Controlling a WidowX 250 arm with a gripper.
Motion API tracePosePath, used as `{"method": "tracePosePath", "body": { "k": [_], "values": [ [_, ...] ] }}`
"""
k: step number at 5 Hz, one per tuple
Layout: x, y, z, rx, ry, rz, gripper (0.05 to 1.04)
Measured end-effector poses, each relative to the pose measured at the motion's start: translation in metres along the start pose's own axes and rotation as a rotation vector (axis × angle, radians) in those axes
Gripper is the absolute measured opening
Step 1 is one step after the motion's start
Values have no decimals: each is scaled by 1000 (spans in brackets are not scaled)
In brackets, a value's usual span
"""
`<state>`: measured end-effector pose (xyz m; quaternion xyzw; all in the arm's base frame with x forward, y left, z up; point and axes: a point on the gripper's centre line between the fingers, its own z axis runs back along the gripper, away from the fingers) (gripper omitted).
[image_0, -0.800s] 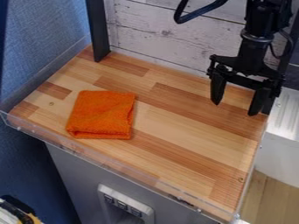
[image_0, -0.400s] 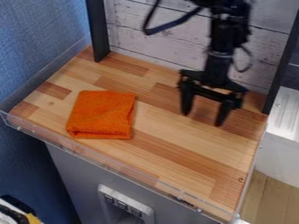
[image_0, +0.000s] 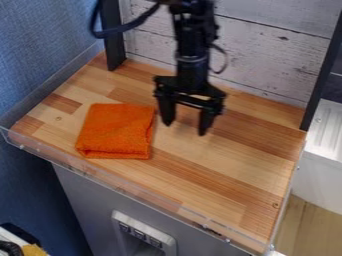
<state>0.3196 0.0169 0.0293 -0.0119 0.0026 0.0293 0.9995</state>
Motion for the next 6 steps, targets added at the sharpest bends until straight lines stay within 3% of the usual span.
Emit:
{"method": "tracePosePath", "body": {
  "k": [2,4,6],
  "values": [
    [-8,48,2,-3,-62,25,998],
    [-20,63,4,30,-61,40,943],
    [-27,67,4,52,-17,65,364]
  ]
}}
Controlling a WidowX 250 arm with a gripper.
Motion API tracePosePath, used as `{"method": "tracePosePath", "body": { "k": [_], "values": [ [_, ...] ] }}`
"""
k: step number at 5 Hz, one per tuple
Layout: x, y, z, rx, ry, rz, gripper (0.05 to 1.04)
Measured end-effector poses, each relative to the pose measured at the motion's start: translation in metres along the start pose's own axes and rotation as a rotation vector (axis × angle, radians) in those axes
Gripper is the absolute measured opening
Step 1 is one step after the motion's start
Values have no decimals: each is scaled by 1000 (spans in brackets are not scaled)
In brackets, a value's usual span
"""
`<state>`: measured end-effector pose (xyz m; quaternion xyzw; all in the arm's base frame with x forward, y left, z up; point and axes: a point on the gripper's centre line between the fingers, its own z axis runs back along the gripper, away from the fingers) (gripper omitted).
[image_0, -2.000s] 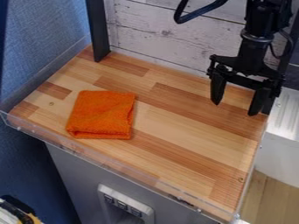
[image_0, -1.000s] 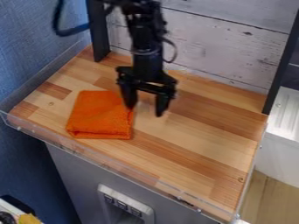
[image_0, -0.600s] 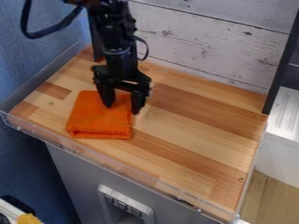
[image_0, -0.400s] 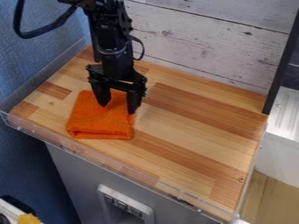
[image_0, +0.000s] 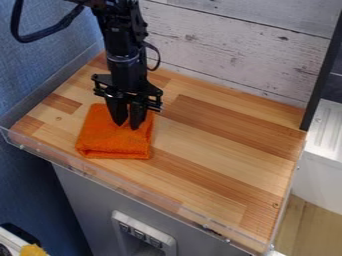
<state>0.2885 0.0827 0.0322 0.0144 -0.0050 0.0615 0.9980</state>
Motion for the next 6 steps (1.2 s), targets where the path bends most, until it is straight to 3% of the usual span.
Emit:
{"method": "tracePosePath", "body": {
  "k": [1,2,6],
  "values": [
    [-1,0,1,1,11,9,153],
    [-1,-1,-4,-5,18,3,66],
    [0,-8,-21,-36,41,-16,59]
  ]
}}
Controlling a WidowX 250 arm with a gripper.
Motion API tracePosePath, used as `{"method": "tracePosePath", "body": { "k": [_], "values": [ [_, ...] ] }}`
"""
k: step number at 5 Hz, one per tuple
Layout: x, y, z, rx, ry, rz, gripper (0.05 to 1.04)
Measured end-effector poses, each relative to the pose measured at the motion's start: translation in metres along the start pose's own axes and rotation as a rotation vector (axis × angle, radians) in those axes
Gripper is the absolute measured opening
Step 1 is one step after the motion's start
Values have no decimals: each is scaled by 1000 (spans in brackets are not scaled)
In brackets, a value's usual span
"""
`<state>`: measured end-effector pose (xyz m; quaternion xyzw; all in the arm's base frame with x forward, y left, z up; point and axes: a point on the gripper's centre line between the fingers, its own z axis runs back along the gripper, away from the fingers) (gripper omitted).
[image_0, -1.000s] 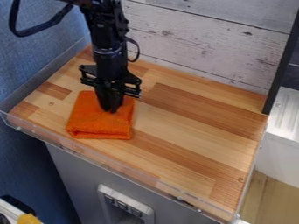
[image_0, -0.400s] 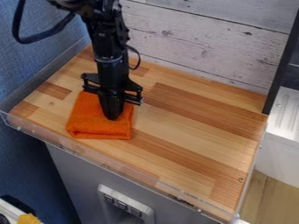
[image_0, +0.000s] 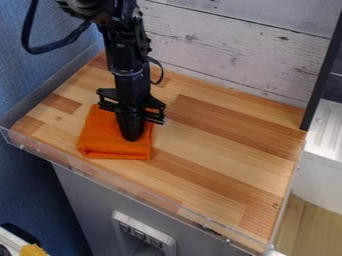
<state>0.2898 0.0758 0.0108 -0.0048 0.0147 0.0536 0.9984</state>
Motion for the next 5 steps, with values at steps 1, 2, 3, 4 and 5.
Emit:
{"method": "tracePosePath", "body": {
  "k": [1,2,3,4,5],
  "values": [
    [9,1,1,-4,-1,-23,59],
    [16,6,1,-2,-11,-46,59],
    [26,12,2,0,-28,-62,59],
    [32,19,2,7,-44,-78,59],
    [38,23,2,12,-56,-89,59]
  ]
}}
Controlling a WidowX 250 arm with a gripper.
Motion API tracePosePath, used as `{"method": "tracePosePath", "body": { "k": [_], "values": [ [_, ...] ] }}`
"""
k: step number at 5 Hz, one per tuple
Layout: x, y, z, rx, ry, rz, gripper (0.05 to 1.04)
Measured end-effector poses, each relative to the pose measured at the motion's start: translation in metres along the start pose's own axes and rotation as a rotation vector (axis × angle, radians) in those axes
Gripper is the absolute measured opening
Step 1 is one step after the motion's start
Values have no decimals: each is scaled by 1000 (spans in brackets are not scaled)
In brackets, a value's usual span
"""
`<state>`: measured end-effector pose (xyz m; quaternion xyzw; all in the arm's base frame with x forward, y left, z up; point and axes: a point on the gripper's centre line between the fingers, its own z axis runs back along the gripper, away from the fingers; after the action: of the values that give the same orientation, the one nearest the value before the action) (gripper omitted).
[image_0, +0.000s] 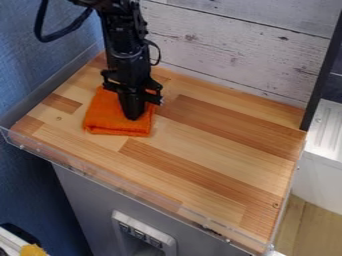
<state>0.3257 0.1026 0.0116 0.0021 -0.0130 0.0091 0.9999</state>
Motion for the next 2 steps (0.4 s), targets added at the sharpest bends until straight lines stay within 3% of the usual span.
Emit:
{"method": "tracePosePath", "body": {
  "k": [2],
  "values": [
    [11,12,0,4,6,-16,82]
  ]
}}
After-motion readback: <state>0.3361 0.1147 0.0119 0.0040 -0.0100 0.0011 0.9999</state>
